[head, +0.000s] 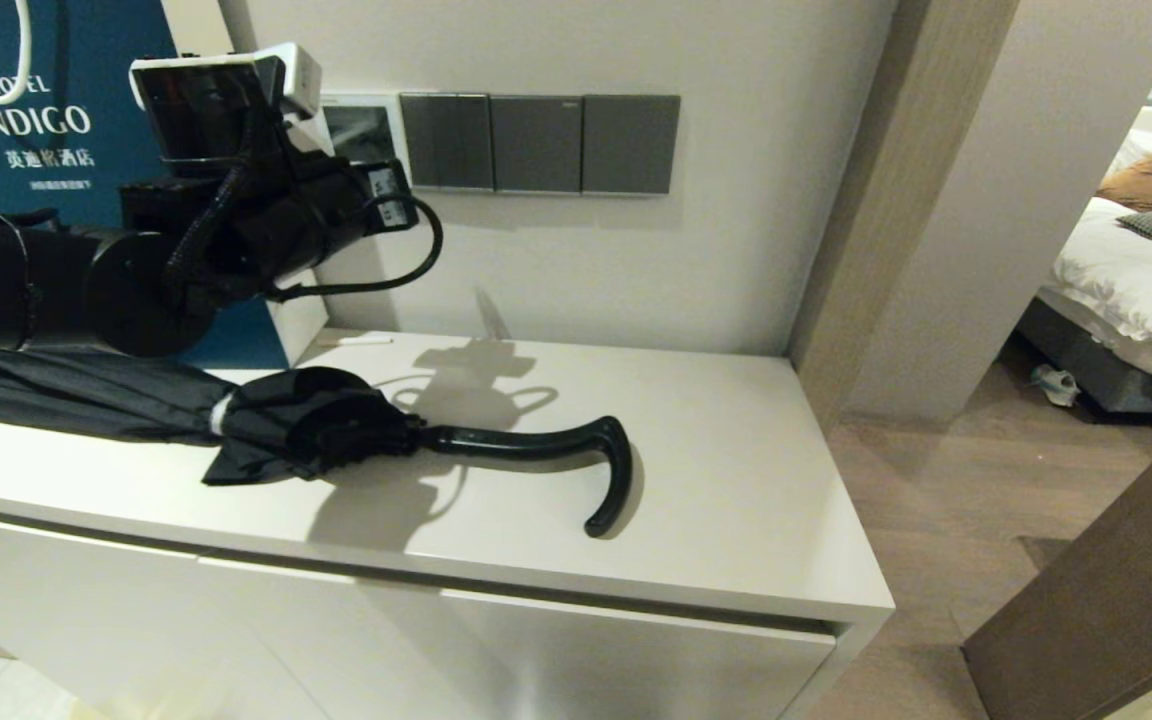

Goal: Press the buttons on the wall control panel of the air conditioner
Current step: Turn on the central air conditioner

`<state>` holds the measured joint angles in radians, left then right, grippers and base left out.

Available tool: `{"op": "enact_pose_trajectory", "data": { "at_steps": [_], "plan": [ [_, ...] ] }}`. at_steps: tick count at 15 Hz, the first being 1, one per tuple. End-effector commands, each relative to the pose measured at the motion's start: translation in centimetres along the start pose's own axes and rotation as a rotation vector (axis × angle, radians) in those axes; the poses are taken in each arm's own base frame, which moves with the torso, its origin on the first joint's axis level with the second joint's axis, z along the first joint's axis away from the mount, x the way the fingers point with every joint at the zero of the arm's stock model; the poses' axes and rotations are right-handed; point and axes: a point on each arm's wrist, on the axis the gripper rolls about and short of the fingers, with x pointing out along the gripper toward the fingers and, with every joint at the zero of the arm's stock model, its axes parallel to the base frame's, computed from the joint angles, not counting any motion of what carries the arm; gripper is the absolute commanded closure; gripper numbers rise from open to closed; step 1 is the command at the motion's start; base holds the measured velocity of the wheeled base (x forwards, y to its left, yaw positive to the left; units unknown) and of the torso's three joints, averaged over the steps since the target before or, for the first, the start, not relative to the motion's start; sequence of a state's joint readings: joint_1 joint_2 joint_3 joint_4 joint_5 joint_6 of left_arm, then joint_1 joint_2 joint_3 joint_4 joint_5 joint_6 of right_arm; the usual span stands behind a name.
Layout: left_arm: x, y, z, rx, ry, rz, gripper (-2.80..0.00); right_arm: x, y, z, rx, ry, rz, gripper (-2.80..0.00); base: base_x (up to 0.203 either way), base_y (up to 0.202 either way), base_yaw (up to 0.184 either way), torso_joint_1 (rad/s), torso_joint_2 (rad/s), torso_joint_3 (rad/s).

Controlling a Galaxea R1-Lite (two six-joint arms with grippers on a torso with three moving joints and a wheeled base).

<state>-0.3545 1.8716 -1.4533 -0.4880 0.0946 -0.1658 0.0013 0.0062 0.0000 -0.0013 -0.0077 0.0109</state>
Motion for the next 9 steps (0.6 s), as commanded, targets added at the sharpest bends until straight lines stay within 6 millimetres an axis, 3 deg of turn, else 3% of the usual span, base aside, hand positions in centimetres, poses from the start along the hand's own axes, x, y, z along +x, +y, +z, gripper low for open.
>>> {"op": "enact_pose_trajectory", "data": {
  "at_steps": [1, 9],
  "plan": [
    [0.6, 0.0, -0.4, 0.002, 0.004, 0.006, 0.0, 0.0, 0.0, 0.0, 0.0, 0.002, 0.0, 0.0, 0.0, 0.0, 0.0, 0.0, 0.0, 0.0],
    [1.8, 1.8, -1.0, 0.016, 0.005, 0.048, 0.0, 0.0, 0.0, 0.0, 0.0, 0.003, 0.0, 0.0, 0.0, 0.0, 0.0, 0.0, 0.0, 0.0]
  ]
}}
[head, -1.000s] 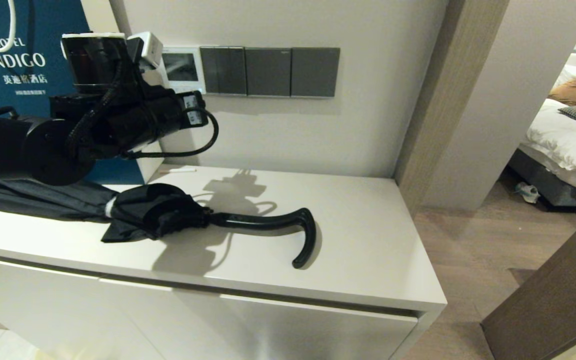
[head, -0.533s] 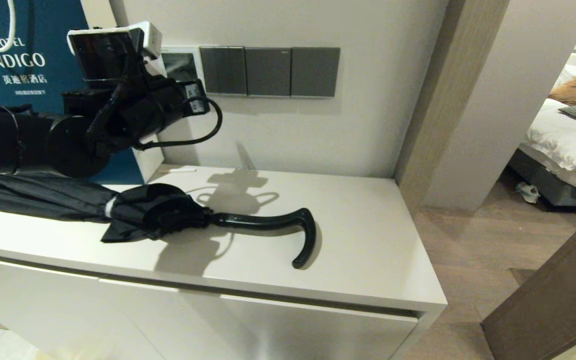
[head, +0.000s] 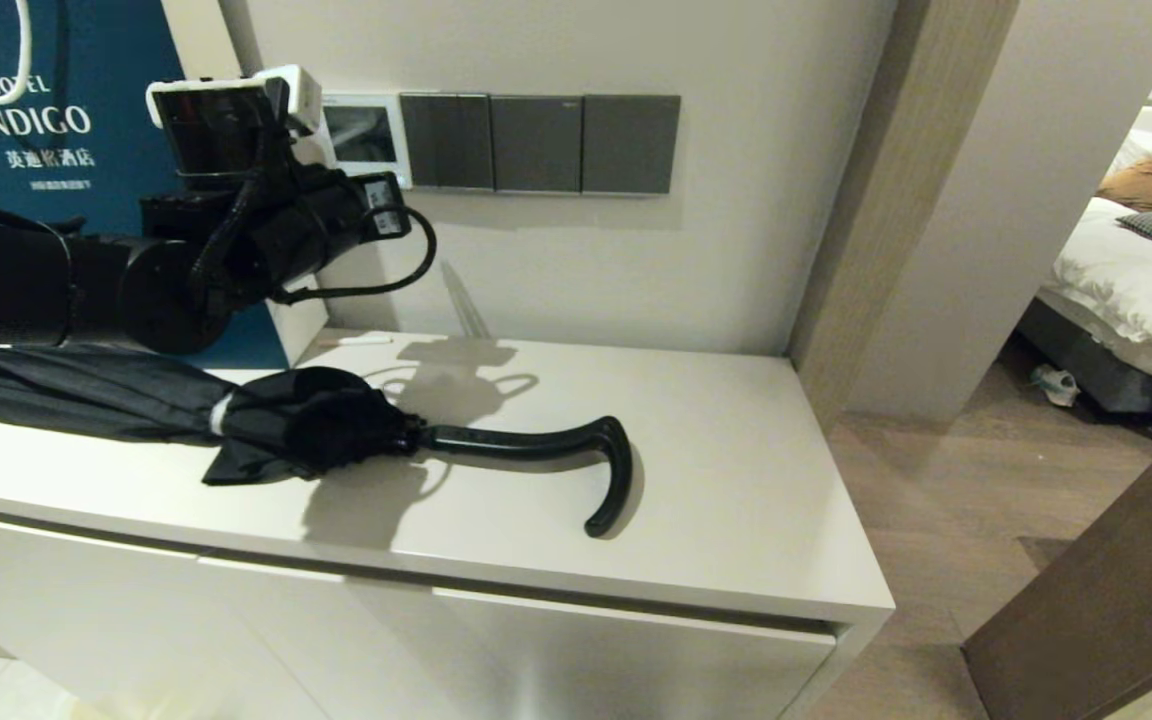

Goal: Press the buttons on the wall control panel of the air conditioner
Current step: Turn on the central air conditioner

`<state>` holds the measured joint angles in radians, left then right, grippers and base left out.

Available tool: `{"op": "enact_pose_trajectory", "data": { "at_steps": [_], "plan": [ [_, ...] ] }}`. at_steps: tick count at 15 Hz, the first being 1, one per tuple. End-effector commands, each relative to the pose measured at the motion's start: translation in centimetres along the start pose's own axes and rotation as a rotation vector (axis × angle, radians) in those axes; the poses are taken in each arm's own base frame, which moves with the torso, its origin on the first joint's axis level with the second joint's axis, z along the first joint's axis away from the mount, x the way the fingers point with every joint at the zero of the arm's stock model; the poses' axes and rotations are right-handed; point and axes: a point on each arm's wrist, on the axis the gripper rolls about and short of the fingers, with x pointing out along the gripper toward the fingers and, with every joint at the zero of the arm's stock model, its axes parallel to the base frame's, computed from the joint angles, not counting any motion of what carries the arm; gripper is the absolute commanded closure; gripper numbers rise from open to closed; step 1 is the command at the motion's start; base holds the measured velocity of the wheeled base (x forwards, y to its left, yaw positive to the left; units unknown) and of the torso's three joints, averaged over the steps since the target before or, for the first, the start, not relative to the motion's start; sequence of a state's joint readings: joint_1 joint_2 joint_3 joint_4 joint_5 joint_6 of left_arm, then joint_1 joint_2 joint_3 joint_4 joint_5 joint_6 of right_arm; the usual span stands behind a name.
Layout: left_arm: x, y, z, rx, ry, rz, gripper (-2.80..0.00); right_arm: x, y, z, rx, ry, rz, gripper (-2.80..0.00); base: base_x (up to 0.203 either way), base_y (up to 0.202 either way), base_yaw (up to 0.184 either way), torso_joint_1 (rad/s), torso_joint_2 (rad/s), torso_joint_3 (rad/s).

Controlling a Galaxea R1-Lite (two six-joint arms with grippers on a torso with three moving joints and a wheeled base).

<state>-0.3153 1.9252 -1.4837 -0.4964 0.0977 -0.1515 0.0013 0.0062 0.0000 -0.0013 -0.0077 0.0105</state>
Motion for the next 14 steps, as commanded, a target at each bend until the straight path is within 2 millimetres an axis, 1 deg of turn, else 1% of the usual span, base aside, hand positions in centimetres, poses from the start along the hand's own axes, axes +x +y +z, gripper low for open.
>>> {"op": "enact_pose_trajectory", "data": {
  "at_steps": [1, 4, 9, 14],
  "plan": [
    [0.29, 0.22, -0.09, -0.002, -0.003, 0.006, 0.0, 0.02, 0.0, -0.04, 0.0, 0.003, 0.0, 0.0, 0.0, 0.0, 0.0, 0.0, 0.0, 0.0],
    [0.78, 0.25, -0.3, -0.002, -0.004, 0.005, 0.0, 0.02, 0.0, -0.04, 0.0, 0.003, 0.0, 0.0, 0.0, 0.0, 0.0, 0.0, 0.0, 0.0],
    [0.77, 0.13, 0.4, -0.005, -0.027, -0.003, 0.0, 0.02, 0.0, -0.04, 0.0, 0.003, 0.0, 0.0, 0.0, 0.0, 0.0, 0.0, 0.0, 0.0],
    [0.84, 0.12, 0.4, -0.006, -0.029, -0.006, 0.0, 0.02, 0.0, -0.04, 0.0, 0.003, 0.0, 0.0, 0.0, 0.0, 0.0, 0.0, 0.0, 0.0]
  ]
}}
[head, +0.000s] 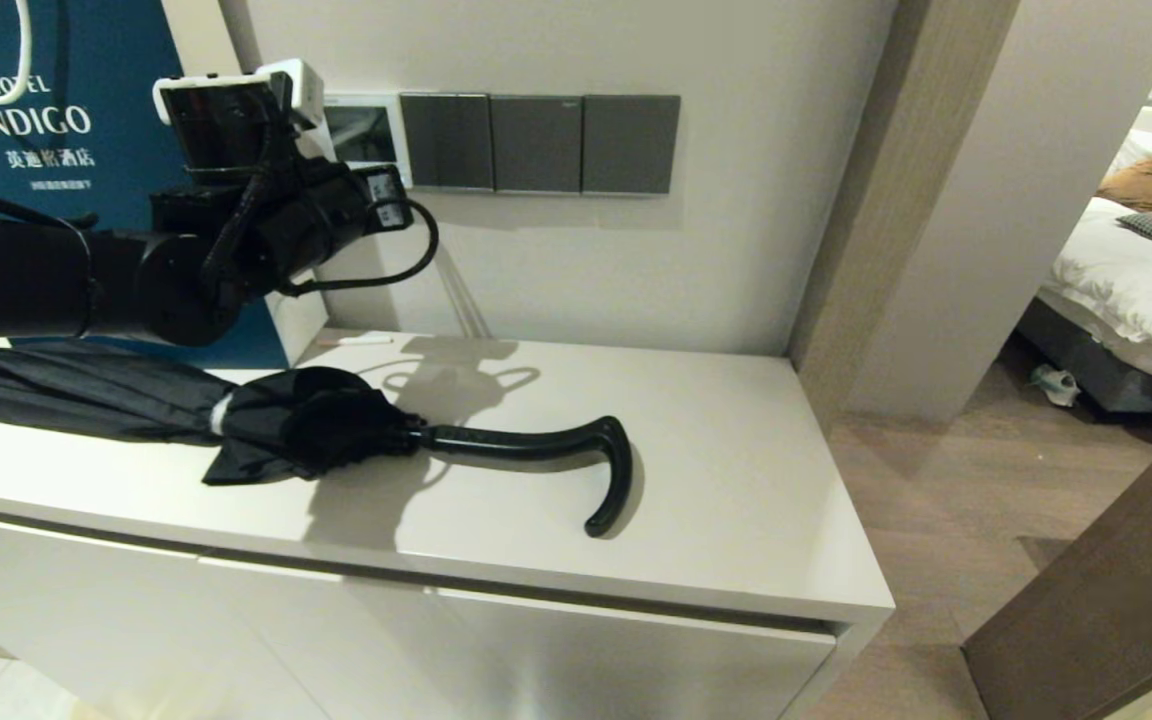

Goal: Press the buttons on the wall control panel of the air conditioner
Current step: Turn on the central air conditioner

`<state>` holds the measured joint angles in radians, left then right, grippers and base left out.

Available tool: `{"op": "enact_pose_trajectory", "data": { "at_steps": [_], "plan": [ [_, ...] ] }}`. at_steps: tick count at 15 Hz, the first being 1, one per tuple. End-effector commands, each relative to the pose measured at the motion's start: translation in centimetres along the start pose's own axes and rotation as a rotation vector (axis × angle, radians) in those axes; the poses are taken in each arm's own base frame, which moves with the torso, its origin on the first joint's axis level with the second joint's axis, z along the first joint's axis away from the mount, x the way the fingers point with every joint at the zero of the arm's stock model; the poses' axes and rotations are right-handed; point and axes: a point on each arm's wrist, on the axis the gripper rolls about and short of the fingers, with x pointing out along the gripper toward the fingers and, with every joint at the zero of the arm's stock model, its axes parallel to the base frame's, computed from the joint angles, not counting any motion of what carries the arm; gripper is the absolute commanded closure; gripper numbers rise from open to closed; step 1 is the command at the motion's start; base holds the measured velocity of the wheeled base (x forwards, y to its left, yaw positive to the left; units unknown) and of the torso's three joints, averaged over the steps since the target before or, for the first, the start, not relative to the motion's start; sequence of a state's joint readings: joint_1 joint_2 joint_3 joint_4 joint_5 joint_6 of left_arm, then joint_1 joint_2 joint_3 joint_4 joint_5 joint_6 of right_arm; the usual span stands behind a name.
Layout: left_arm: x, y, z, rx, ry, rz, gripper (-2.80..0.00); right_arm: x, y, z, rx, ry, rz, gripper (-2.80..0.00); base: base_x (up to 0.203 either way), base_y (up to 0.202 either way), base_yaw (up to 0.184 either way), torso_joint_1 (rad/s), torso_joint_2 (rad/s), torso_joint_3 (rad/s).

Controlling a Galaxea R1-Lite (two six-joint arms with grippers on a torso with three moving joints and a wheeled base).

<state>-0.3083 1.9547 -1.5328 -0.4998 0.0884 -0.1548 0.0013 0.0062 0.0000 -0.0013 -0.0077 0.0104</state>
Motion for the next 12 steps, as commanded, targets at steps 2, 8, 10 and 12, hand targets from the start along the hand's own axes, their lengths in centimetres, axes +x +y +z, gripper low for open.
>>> {"op": "enact_pose_trajectory", "data": {
  "at_steps": [2, 8, 10, 12],
  "plan": [
    [0.3, 0.0, -0.2, -0.001, -0.001, -0.002, 0.0, 0.0, 0.0, 0.0, 0.0, 0.003, 0.0, 0.0, 0.0, 0.0, 0.0, 0.0, 0.0, 0.0],
    [1.4, -0.1, -0.1, -0.004, -0.022, -0.003, 0.0, 0.0, 0.0, 0.0, 0.0, 0.003, 0.0, 0.0, 0.0, 0.0, 0.0, 0.0, 0.0, 0.0],
    [1.5, -0.1, 0.1, -0.003, -0.028, -0.002, 0.0, 0.0, 0.0, 0.0, 0.0, 0.003, 0.0, 0.0, 0.0, 0.0, 0.0, 0.0, 0.0, 0.0],
    [1.5, -0.1, -0.1, -0.005, -0.024, -0.001, 0.0, 0.0, 0.0, 0.0, 0.0, 0.003, 0.0, 0.0, 0.0, 0.0, 0.0, 0.0, 0.0, 0.0]
  ]
}}
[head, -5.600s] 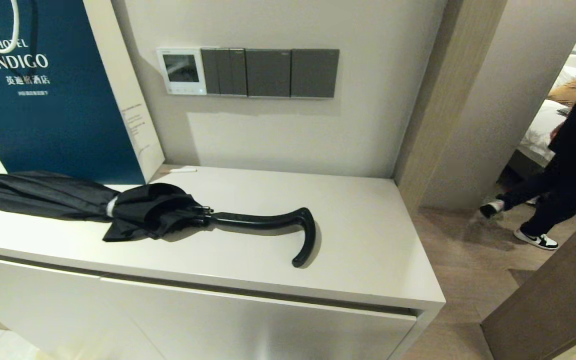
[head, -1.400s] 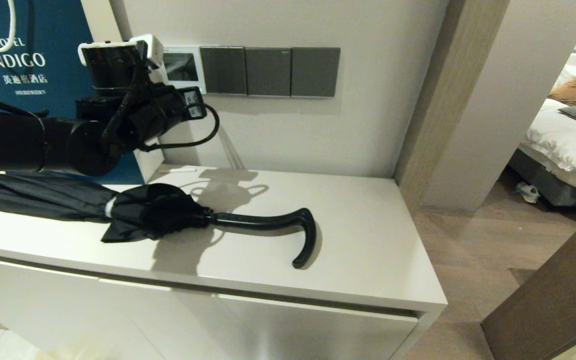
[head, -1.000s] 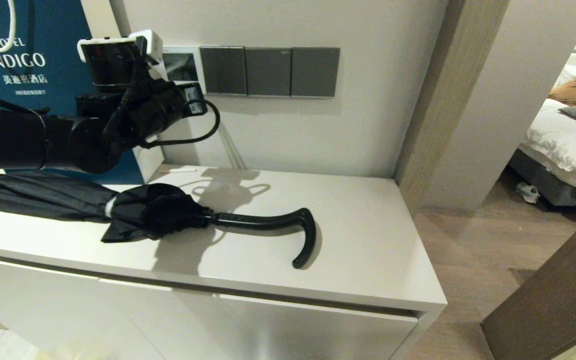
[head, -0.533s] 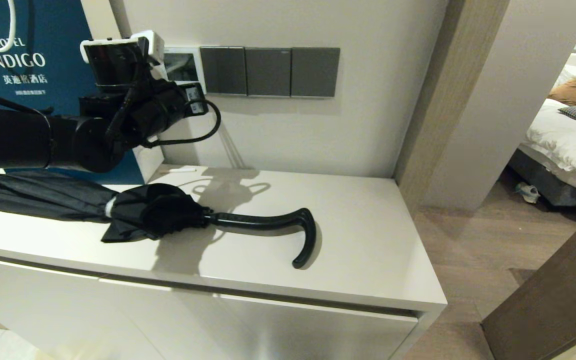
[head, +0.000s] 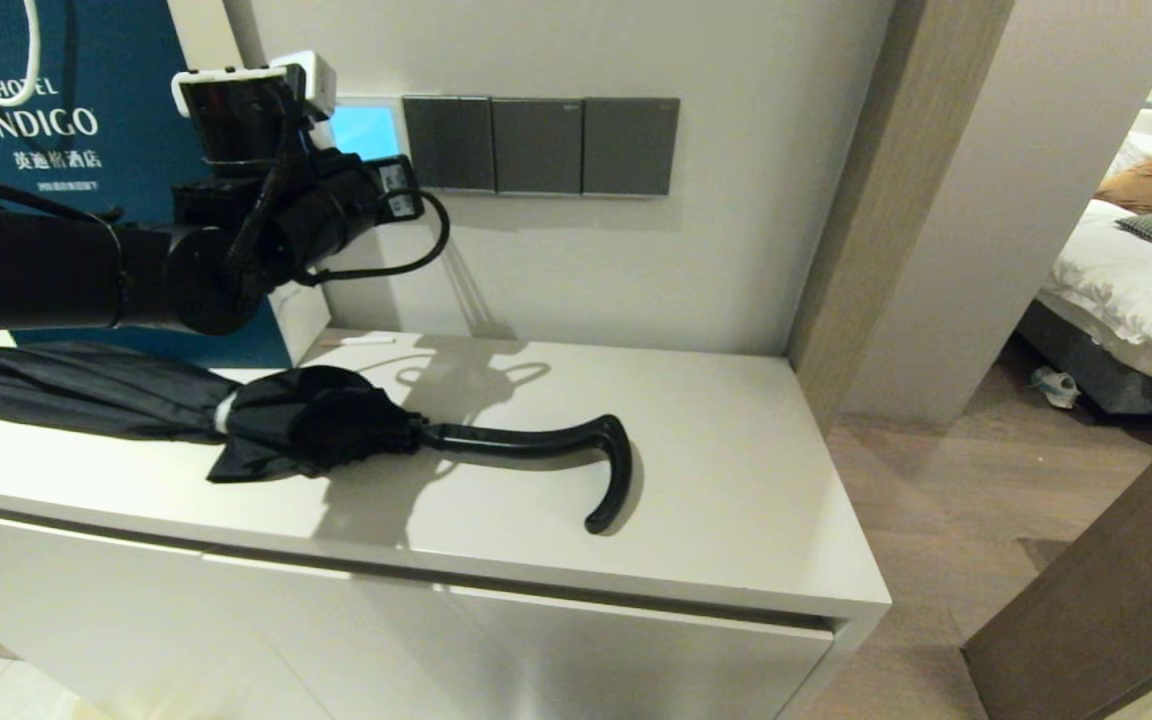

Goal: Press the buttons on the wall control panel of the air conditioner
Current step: Turn on the central air conditioner, then press the temperature increase button

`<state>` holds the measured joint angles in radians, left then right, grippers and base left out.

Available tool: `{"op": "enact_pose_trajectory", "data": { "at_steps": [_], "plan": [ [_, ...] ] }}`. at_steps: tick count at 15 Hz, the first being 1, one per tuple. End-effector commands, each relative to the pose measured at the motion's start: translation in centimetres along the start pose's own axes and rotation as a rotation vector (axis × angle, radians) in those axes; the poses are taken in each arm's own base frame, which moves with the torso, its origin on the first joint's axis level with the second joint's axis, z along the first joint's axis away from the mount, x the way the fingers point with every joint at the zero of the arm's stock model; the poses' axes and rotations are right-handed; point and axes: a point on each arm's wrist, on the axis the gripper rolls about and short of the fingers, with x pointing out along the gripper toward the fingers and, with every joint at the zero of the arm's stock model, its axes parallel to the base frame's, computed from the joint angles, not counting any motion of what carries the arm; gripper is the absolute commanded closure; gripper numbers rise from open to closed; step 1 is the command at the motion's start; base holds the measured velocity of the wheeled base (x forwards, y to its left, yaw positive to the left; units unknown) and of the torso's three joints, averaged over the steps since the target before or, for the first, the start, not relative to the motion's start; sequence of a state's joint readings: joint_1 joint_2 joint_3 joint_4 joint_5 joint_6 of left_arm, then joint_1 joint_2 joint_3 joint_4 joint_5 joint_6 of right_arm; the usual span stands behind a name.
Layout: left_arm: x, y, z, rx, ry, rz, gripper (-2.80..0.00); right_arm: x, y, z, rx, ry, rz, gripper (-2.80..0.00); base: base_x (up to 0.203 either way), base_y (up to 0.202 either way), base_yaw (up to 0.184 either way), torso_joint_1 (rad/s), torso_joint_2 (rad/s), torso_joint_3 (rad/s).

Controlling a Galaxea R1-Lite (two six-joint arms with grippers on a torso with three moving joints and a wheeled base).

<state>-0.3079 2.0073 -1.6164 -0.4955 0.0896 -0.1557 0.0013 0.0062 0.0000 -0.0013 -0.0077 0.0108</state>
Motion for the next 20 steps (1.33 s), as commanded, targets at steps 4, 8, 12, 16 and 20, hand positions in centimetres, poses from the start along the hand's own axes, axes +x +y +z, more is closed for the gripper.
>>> {"op": "enact_pose_trajectory", "data": {
  "at_steps": [4, 8, 12, 16, 20],
  "plan": [
    [-1.3, 0.3, -1.0, -0.006, 0.036, 0.004, 0.0, 0.0, 0.0, 0.0, 0.0, 0.003, 0.0, 0.0, 0.0, 0.0, 0.0, 0.0, 0.0, 0.0],
    [-4.2, 0.5, -0.8, -0.006, -0.004, -0.003, 0.0, 0.0, 0.0, 0.0, 0.0, 0.003, 0.0, 0.0, 0.0, 0.0, 0.0, 0.0, 0.0, 0.0],
    [-7.0, 0.6, 0.4, -0.008, -0.032, -0.009, 0.0, 0.0, 0.0, 0.0, 0.0, 0.003, 0.0, 0.0, 0.0, 0.0, 0.0, 0.0, 0.0, 0.0],
    [-7.6, 1.2, 0.4, -0.005, -0.025, 0.001, 0.0, 0.0, 0.0, 0.0, 0.0, 0.003, 0.0, 0.0, 0.0, 0.0, 0.0, 0.0, 0.0, 0.0],
    [-6.0, 1.9, -0.7, -0.003, -0.004, 0.003, 0.0, 0.0, 0.0, 0.0, 0.0, 0.003, 0.0, 0.0, 0.0, 0.0, 0.0, 0.0, 0.0, 0.0]
  ]
}}
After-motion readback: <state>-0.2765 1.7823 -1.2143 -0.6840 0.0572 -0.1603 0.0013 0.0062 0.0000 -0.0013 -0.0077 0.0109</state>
